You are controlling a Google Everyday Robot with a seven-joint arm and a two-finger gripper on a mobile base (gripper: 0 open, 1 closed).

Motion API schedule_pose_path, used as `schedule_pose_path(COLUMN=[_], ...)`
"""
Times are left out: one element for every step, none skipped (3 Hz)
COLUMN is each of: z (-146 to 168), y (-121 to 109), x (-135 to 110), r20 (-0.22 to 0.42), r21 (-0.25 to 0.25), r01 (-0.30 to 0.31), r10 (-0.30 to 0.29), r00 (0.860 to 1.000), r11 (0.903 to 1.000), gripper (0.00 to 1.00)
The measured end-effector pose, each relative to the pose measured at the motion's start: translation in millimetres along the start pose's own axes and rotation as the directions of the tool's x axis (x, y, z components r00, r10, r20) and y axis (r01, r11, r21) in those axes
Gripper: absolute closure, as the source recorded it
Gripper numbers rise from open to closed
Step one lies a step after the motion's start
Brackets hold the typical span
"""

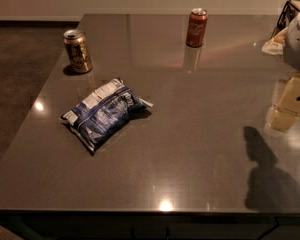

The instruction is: Pick orange can

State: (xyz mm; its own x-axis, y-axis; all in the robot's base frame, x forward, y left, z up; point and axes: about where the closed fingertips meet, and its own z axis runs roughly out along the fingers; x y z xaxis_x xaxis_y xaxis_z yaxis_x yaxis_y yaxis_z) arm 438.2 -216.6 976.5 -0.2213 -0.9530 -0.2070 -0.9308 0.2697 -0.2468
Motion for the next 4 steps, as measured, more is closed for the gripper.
schedule_pose_path(z=[0.0,4.4,15.2,29.9], y=[0.0,-10.1,-31.0,-51.3], x=[0.0,-21.8,-62.8,-100.9], r20=[0.0,0.053,0.114,0.159], r21=[0.0,0.013,0.028,0.039], r01=[0.0,0.003,0.009,-0.014], r10=[0.0,-0.004,-0.012,0.008], r00=[1.0,0.999,0.993,0.987], r11=[1.0,0.9999,0.9996,0.9991], gripper=[0.0,0.0,0.0,0.0])
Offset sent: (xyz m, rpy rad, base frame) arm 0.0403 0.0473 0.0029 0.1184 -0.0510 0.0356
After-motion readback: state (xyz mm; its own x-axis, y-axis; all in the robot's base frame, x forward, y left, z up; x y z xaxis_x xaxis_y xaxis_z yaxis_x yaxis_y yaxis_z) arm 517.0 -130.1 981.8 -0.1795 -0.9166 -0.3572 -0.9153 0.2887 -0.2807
